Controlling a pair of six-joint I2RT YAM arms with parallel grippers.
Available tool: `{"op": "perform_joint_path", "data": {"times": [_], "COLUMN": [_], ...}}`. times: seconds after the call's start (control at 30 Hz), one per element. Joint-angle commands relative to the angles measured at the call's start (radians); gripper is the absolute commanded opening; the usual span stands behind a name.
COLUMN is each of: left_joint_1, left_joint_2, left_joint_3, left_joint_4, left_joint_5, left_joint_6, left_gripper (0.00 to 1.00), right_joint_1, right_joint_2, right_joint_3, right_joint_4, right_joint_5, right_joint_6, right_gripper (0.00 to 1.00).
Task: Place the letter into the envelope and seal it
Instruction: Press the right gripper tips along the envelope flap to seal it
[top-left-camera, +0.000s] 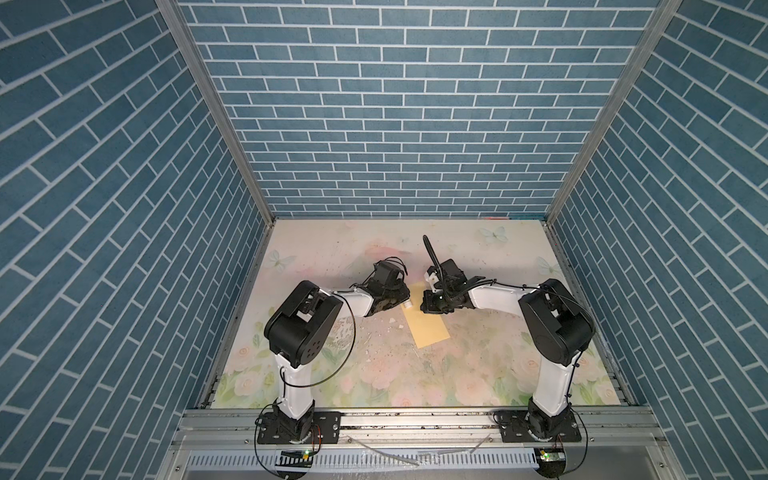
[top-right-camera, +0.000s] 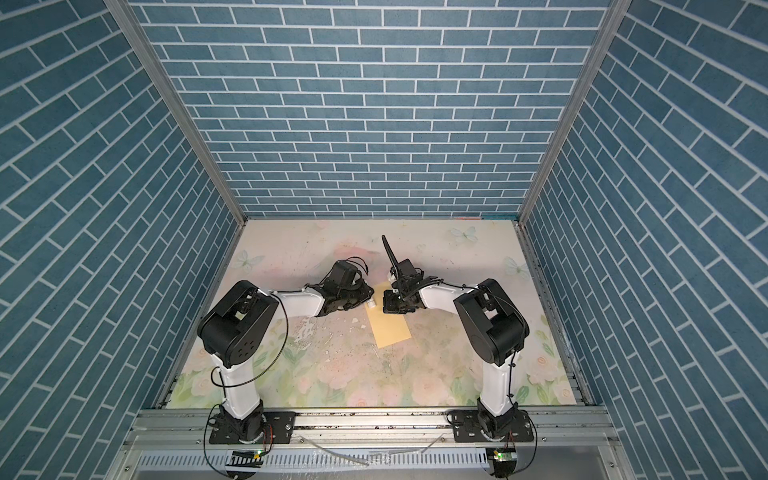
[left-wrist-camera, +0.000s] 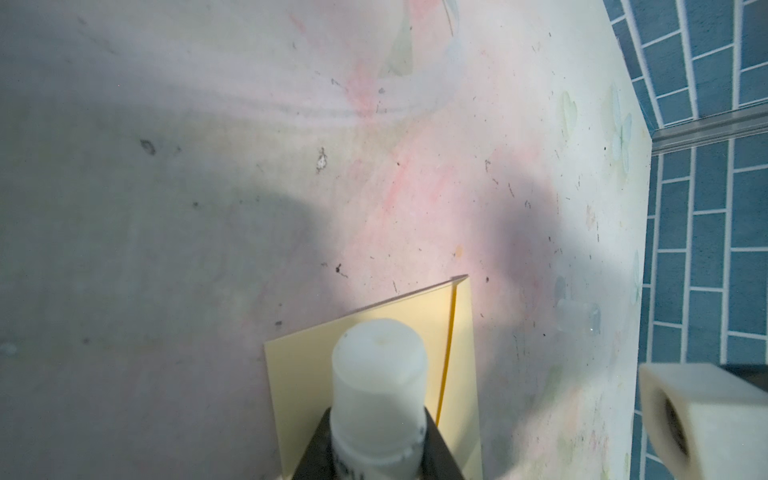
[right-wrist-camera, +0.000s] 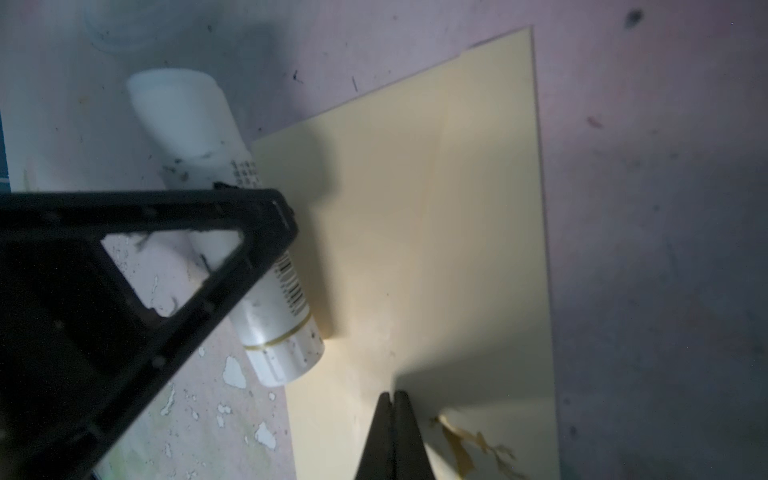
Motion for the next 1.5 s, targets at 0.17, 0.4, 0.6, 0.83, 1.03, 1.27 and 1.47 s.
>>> {"op": "perform_joint_path", "data": {"times": [0.17, 0.4, 0.6, 0.83, 1.03, 1.27, 1.47], "left_joint_1": [0.001, 0.001, 0.001, 0.0, 0.001, 0.001, 0.001], "left_joint_2": [0.024, 0.022, 0.024, 0.016, 0.017, 0.016, 0.019], "left_joint_3": [-0.031, -0.026, -0.024, -0.024, -0.023, -0.019, -0.013], "left_joint_4": [-0.074, -0.075, -0.078, -0.083, -0.083, -0.085, -0.092], "left_joint_5": [-0.052, -0.052, -0.051, -0.056, -0.057, -0.056, -0.056], "left_joint_6": [0.035, 0.036, 0.035, 0.037, 0.038, 0.041, 0.041], "left_gripper": [0.0, 0.0, 0.0, 0.0, 0.0, 0.0, 0.0], "right_joint_1": [-0.008, -0.007, -0.007, -0.007, -0.009, -0.008, -0.005], "right_joint_2": [-0.07, -0.058, 0.027, 0.02, -0.092, -0.079, 0.02], "right_joint_3": [-0.216, -0.194, -0.031, -0.048, -0.211, -0.195, -0.031], "right_joint_4": [-0.095, -0.093, -0.097, -0.12, -0.127, -0.127, -0.119], "right_joint_5": [0.066, 0.064, 0.055, 0.067, 0.087, 0.086, 0.047], "right_joint_6": [-0.009, -0.006, -0.005, -0.019, -0.03, -0.03, -0.017], "right_gripper": [0.0, 0.0, 0.0, 0.0, 0.0, 0.0, 0.0]}}
